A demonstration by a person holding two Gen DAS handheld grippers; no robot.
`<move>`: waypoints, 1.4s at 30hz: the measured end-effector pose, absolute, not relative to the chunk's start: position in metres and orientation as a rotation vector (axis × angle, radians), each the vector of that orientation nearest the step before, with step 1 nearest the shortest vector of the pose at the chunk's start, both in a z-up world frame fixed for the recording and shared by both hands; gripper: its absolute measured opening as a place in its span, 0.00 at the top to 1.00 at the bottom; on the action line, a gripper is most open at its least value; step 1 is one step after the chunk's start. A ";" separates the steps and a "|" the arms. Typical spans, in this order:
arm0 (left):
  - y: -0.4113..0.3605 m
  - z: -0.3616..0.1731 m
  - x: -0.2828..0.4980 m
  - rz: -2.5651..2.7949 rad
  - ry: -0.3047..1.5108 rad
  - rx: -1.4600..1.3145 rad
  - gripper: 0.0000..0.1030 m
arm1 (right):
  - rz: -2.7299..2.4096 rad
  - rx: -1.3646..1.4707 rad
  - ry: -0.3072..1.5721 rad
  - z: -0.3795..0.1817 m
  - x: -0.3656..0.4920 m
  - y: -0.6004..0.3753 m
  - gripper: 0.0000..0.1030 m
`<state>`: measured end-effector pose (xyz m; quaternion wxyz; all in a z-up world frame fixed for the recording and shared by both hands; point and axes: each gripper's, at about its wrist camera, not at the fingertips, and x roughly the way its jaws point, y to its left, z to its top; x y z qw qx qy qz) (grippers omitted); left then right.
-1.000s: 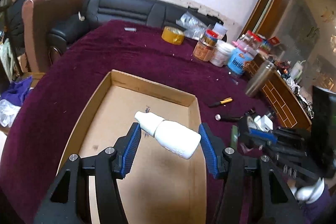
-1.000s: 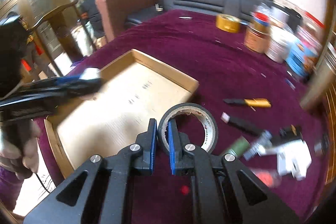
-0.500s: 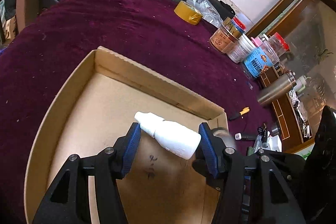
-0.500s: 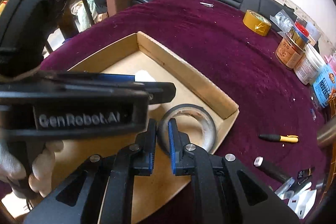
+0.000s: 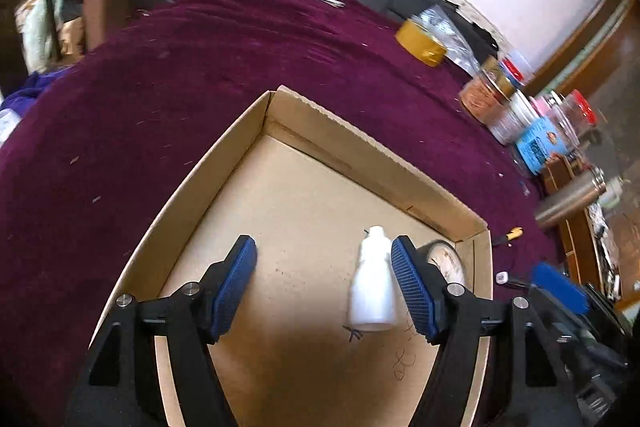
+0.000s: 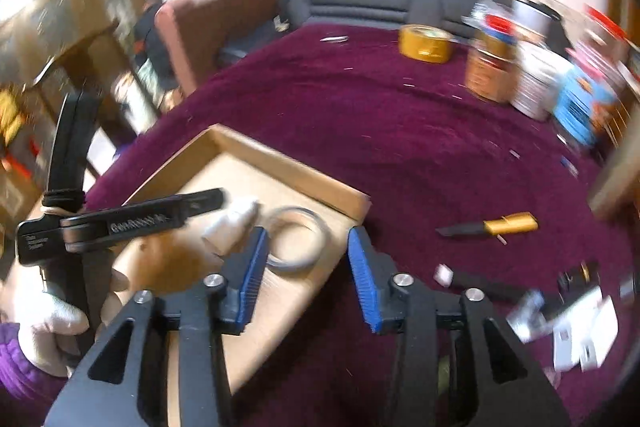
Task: Organize rigid objects
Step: 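Lower the bottle into the box and open the left tool while the right tool drops the tape in, then grasp the black red-capped marker with the left tool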
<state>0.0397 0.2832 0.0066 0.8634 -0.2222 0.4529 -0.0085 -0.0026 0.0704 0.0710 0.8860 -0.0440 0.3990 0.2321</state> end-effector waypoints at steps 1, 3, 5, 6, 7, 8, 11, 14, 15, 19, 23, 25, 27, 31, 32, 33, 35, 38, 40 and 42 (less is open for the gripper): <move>0.285 0.006 0.034 0.017 0.943 -0.461 0.38 | 0.466 -0.069 0.825 0.072 -0.010 0.056 0.60; 0.288 0.006 0.023 0.064 0.936 -0.459 0.37 | 0.436 -0.036 0.818 0.074 -0.022 0.034 0.60; 0.291 0.005 0.014 0.071 0.923 -0.483 0.37 | 0.406 0.008 0.800 0.077 -0.038 0.008 0.60; 0.291 0.005 0.011 0.073 0.918 -0.487 0.37 | 0.392 0.035 0.791 0.079 -0.048 -0.007 0.60; 0.292 0.005 0.010 0.072 0.914 -0.489 0.37 | 0.379 0.056 0.785 0.080 -0.054 -0.019 0.60; 0.293 0.007 0.009 0.065 0.907 -0.498 0.37 | 0.360 0.079 0.777 0.081 -0.061 -0.033 0.59; 0.294 0.023 0.001 0.056 0.852 -0.496 0.37 | 0.286 0.130 0.766 0.079 -0.076 -0.077 0.45; 0.272 0.051 -0.014 0.004 0.807 -0.462 0.36 | 0.201 0.166 0.776 0.068 -0.080 -0.111 0.45; 0.260 0.059 -0.020 -0.019 0.805 -0.434 0.35 | 0.176 0.179 0.780 0.064 -0.080 -0.121 0.45; 0.198 0.073 -0.044 -0.158 0.849 -0.348 0.30 | 0.099 0.248 0.785 0.042 -0.074 -0.154 0.45; 0.134 0.064 -0.062 -0.290 0.892 -0.240 0.30 | 0.080 0.289 0.785 0.027 -0.064 -0.171 0.45; 0.095 0.054 -0.068 -0.347 0.905 -0.104 0.30 | 0.082 0.315 0.786 0.020 -0.060 -0.179 0.45; 0.062 0.046 -0.075 -0.398 0.912 0.027 0.30 | 0.100 0.363 0.803 0.015 -0.058 -0.186 0.45; 0.005 0.040 -0.089 -0.451 0.824 0.322 0.30 | 0.140 0.434 0.812 0.011 -0.057 -0.196 0.45; -0.007 0.038 -0.093 -0.466 0.802 0.388 0.30 | 0.142 0.441 0.816 0.009 -0.058 -0.196 0.45; -0.019 0.034 -0.093 -0.478 0.793 0.454 0.30 | 0.142 0.448 0.817 0.008 -0.058 -0.197 0.45; -0.035 0.023 -0.092 -0.506 0.802 0.537 0.30 | 0.147 0.461 0.811 0.008 -0.060 -0.198 0.45; -0.052 0.003 -0.085 -0.512 0.841 0.612 0.32 | 0.147 0.473 0.808 0.007 -0.061 -0.199 0.45; -0.047 0.003 -0.078 -0.528 0.892 0.534 0.58 | 0.146 0.475 0.807 0.008 -0.061 -0.199 0.45; -0.040 0.004 -0.072 -0.539 0.960 0.439 0.87 | 0.147 0.476 0.811 0.008 -0.060 -0.198 0.45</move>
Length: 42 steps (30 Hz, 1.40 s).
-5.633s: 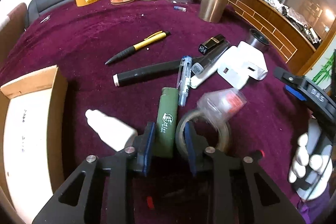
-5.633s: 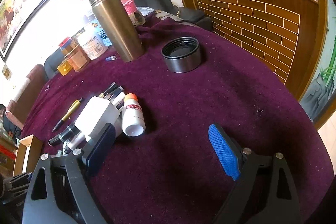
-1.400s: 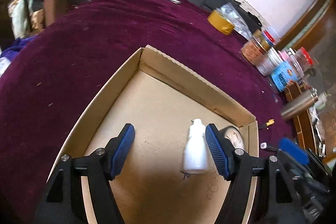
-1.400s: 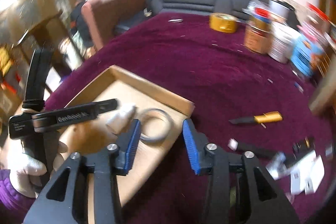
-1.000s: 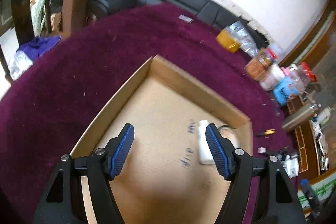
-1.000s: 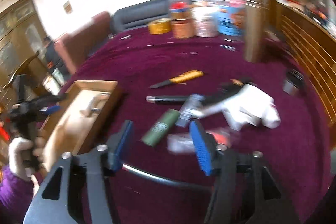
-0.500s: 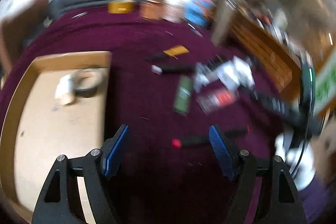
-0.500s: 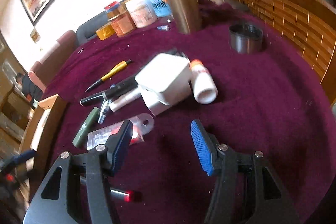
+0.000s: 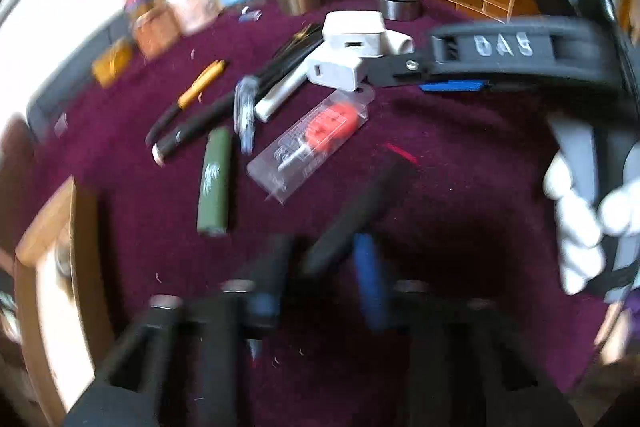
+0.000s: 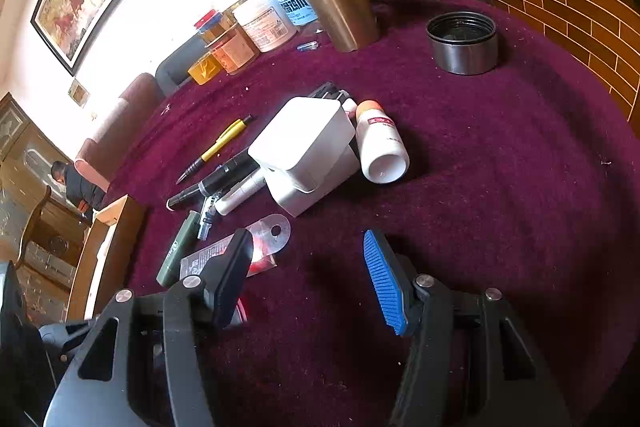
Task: Organize rigid objects
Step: 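Grasp the black red-capped marker with the left tool, then carry the marker over the box while the right tool grasps the green lighter and drops it in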
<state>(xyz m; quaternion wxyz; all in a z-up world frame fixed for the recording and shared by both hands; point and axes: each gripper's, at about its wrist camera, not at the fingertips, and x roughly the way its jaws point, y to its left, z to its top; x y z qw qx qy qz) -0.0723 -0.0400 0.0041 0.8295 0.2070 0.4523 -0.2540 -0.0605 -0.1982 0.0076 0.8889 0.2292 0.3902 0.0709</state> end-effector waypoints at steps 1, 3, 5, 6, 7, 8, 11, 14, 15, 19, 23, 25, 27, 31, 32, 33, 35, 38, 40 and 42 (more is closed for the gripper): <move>-0.035 0.005 -0.073 -0.528 0.969 0.423 0.88 | 0.149 0.477 0.813 0.007 -0.060 -0.198 0.45; -0.023 0.005 -0.074 -0.515 0.990 0.367 0.89 | 0.151 0.478 0.814 0.007 -0.060 -0.198 0.45; -0.012 0.004 -0.074 -0.498 1.006 0.324 0.89 | 0.153 0.476 0.817 0.007 -0.059 -0.198 0.45; -0.010 0.003 -0.074 -0.488 0.999 0.312 0.88 | 0.152 0.475 0.818 0.007 -0.059 -0.198 0.45; -0.013 0.000 -0.072 -0.486 1.000 0.306 0.87 | 0.152 0.475 0.818 0.006 -0.059 -0.198 0.45; -0.011 -0.002 -0.071 -0.485 1.000 0.301 0.84 | 0.151 0.473 0.819 0.006 -0.059 -0.198 0.45; -0.019 -0.002 -0.069 -0.483 0.981 0.290 0.61 | 0.147 0.472 0.821 0.006 -0.059 -0.198 0.45; -0.026 -0.003 -0.075 -0.473 0.947 0.288 0.57 | 0.145 0.467 0.822 0.006 -0.058 -0.198 0.45; -0.022 -0.001 -0.076 -0.476 0.948 0.268 0.72 | 0.145 0.465 0.823 0.006 -0.058 -0.198 0.45; 0.013 0.013 -0.084 -0.529 0.964 0.074 0.89 | 0.141 0.452 0.825 0.007 -0.057 -0.196 0.44; 0.061 0.042 -0.108 -0.543 0.893 -0.074 0.89 | 0.131 0.433 0.827 0.007 -0.058 -0.194 0.44; 0.094 0.062 -0.121 -0.530 0.841 -0.154 0.89 | 0.100 0.400 0.833 0.009 -0.058 -0.190 0.44; 0.123 0.078 -0.131 -0.511 0.794 -0.204 0.89 | 0.077 0.323 0.815 0.022 -0.062 -0.175 0.44; 0.160 0.091 -0.138 -0.473 0.747 -0.258 0.89 | 0.234 0.231 0.816 0.048 -0.061 -0.119 0.44; 0.166 0.090 -0.137 -0.469 0.744 -0.275 0.89 | 0.290 0.219 0.844 0.050 -0.055 -0.102 0.44; 0.171 0.089 -0.136 -0.467 0.743 -0.290 0.89 | 0.352 0.230 0.883 0.049 -0.048 -0.086 0.44; 0.180 0.083 -0.135 -0.461 0.746 -0.318 0.89 | 0.414 0.273 0.940 0.043 -0.035 -0.068 0.44; 0.191 0.075 -0.136 -0.456 0.754 -0.349 0.89 | 0.417 0.294 0.975 0.036 -0.014 -0.052 0.44; 0.204 0.073 -0.136 -0.447 0.749 -0.369 0.89 | 0.365 0.266 1.020 0.029 0.001 -0.045 0.44; 0.212 0.073 -0.137 -0.442 0.738 -0.385 0.89 | 0.297 0.236 1.057 0.021 0.009 -0.039 0.45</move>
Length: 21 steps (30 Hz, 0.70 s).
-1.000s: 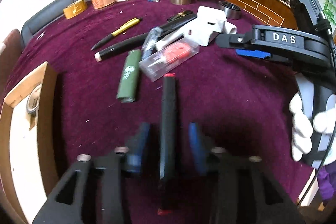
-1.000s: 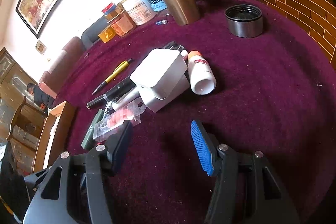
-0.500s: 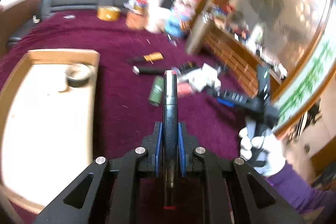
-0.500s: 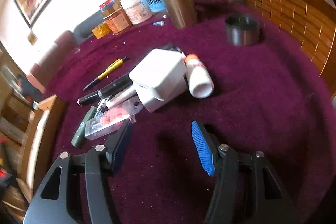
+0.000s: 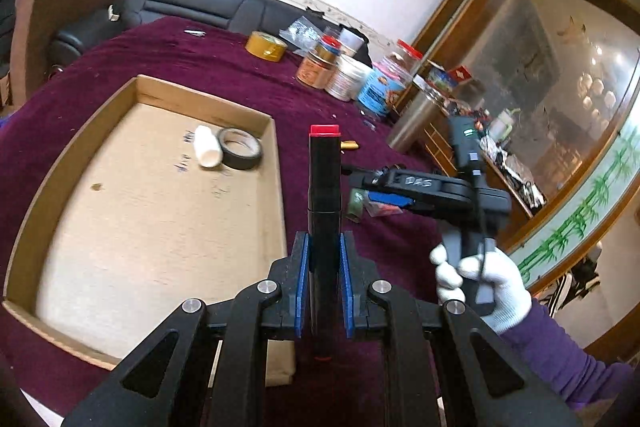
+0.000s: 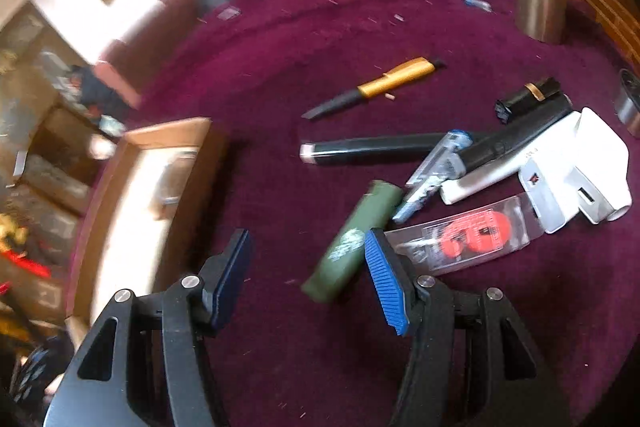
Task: Organize rigid objects
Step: 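Carry the marker over the box while the right tool grasps the green lighter and drops it in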
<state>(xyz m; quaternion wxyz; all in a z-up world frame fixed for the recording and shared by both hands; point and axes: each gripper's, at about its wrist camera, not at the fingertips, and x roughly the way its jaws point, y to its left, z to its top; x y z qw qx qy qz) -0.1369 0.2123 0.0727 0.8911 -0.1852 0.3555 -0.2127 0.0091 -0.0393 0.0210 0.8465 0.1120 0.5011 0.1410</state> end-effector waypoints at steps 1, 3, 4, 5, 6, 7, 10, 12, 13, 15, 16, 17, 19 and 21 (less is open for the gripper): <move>0.217 0.073 -0.138 -0.440 0.731 -0.391 0.89 | 0.274 0.224 1.067 0.018 0.011 -0.037 0.45; 0.226 0.074 -0.139 -0.440 0.716 -0.406 0.89 | 0.206 0.183 1.088 0.011 0.018 -0.034 0.44; 0.229 0.074 -0.139 -0.440 0.711 -0.412 0.89 | 0.185 0.162 1.080 0.010 0.020 -0.030 0.45; 0.231 0.073 -0.139 -0.442 0.707 -0.416 0.89 | 0.173 0.145 1.070 0.009 0.023 -0.026 0.45; 0.233 0.073 -0.139 -0.444 0.704 -0.420 0.89 | 0.158 0.121 1.066 0.008 0.024 -0.022 0.51; 0.234 0.072 -0.139 -0.443 0.703 -0.422 0.89 | 0.131 0.084 1.051 0.007 0.024 -0.018 0.70; 0.236 0.072 -0.141 -0.438 0.699 -0.428 0.89 | 0.103 0.037 1.026 0.005 0.020 -0.018 0.82; 0.241 0.074 -0.143 -0.428 0.693 -0.430 0.89 | 0.128 0.091 1.028 0.006 0.015 -0.029 0.82; 0.243 0.075 -0.143 -0.423 0.689 -0.434 0.89 | 0.145 0.127 1.025 0.008 0.011 -0.035 0.82; 0.249 0.079 -0.143 -0.412 0.682 -0.438 0.89 | 0.203 0.189 1.009 0.015 0.003 -0.041 0.82; 0.251 0.081 -0.142 -0.403 0.680 -0.436 0.89 | 0.227 0.209 0.998 0.021 -0.002 -0.043 0.83; 0.253 0.083 -0.141 -0.393 0.680 -0.433 0.89 | 0.250 0.221 0.987 0.027 -0.005 -0.038 0.83; 0.257 0.086 -0.135 -0.367 0.688 -0.417 0.89 | 0.315 0.253 0.970 0.038 -0.008 -0.031 0.84; 0.261 0.088 -0.127 -0.335 0.701 -0.394 0.89 | 0.387 0.278 0.960 0.050 -0.009 -0.020 0.85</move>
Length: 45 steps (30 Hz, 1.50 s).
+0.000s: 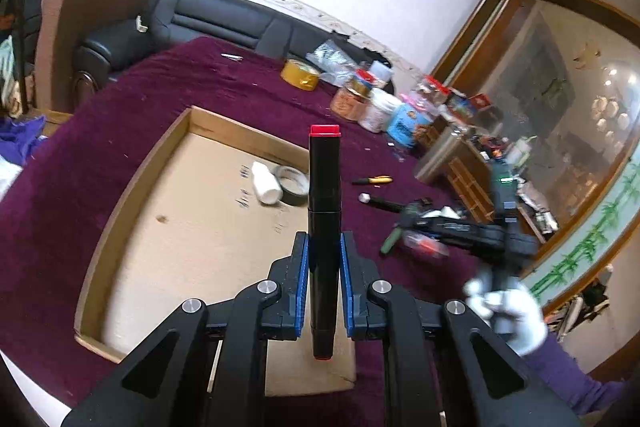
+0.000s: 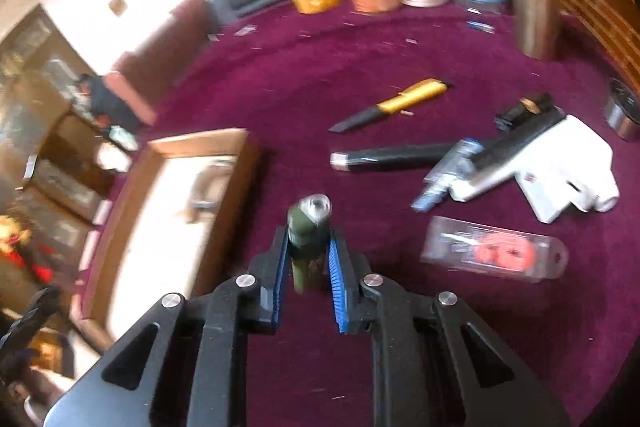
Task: Organize rigid objects
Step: 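Carry the marker over the box while the right tool grasps the green lighter and drops it in, then lower the black marker into the box and open the left tool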
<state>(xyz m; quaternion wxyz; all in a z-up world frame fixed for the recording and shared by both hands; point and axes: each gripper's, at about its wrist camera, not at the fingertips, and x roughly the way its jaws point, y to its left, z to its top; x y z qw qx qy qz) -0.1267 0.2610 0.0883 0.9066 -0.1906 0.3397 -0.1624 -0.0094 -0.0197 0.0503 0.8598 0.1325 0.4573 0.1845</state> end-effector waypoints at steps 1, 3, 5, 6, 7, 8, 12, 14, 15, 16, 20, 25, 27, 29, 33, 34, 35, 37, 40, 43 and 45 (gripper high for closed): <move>0.263 0.088 -0.121 -0.322 0.708 -0.382 0.89 | 0.419 0.286 0.958 0.053 -0.007 -0.013 0.85; 0.267 0.088 -0.108 -0.290 0.727 -0.364 0.89 | 0.470 0.296 0.961 0.057 -0.005 -0.001 0.85; 0.271 0.084 -0.095 -0.281 0.752 -0.366 0.89 | 0.518 0.295 0.966 0.060 -0.001 0.015 0.85; 0.275 0.081 -0.086 -0.275 0.770 -0.373 0.89 | 0.540 0.288 0.967 0.062 -0.003 0.024 0.84; 0.278 0.078 -0.079 -0.272 0.785 -0.379 0.89 | 0.562 0.279 0.967 0.063 -0.003 0.033 0.84; 0.282 0.076 -0.073 -0.266 0.797 -0.383 0.89 | 0.583 0.270 0.967 0.064 -0.002 0.042 0.84; 0.290 0.067 -0.048 -0.234 0.837 -0.363 0.89 | 0.671 0.250 1.004 0.065 0.001 0.073 0.84; 0.293 0.060 -0.032 -0.228 0.866 -0.364 0.89 | 0.705 0.230 1.045 0.060 0.009 0.094 0.84; 0.293 0.057 -0.025 -0.227 0.881 -0.369 0.89 | 0.712 0.211 1.065 0.057 0.014 0.107 0.84; 0.294 0.051 -0.015 -0.227 0.902 -0.376 0.89 | 0.714 0.196 1.079 0.053 0.019 0.115 0.84; 0.295 0.036 0.010 -0.211 0.952 -0.373 0.89 | 0.708 0.176 1.149 0.036 0.043 0.144 0.84; 0.299 0.022 0.032 -0.192 0.982 -0.382 0.89 | 0.679 0.180 1.186 0.027 0.063 0.161 0.84; 0.301 0.020 0.038 -0.185 0.980 -0.390 0.89 | 0.662 0.170 1.202 0.024 0.068 0.166 0.84; 0.303 0.019 0.041 -0.176 0.969 -0.395 0.88 | 0.638 0.168 1.210 0.020 0.079 0.168 0.83; 0.310 0.016 0.041 -0.161 0.955 -0.426 0.67 | 0.620 0.160 1.170 0.028 0.078 0.162 0.83; 0.313 0.015 0.039 -0.178 0.946 -0.457 0.67 | 0.626 0.168 1.151 0.032 0.076 0.158 0.82; 0.315 0.014 0.037 -0.188 0.943 -0.475 0.66 | 0.628 0.177 1.133 0.038 0.073 0.153 0.82; 0.316 0.012 0.032 -0.187 0.935 -0.496 0.66 | 0.626 0.193 1.096 0.048 0.065 0.139 0.82; 0.314 0.009 0.025 -0.161 0.940 -0.487 0.66 | 0.598 0.195 1.035 0.064 0.053 0.118 0.82; 0.307 0.006 0.021 -0.098 0.967 -0.433 0.66 | 0.567 0.185 0.984 0.075 0.039 0.095 0.79; 0.310 0.005 0.018 -0.060 0.974 -0.453 0.69 | 0.541 0.174 0.957 0.080 0.028 0.078 0.71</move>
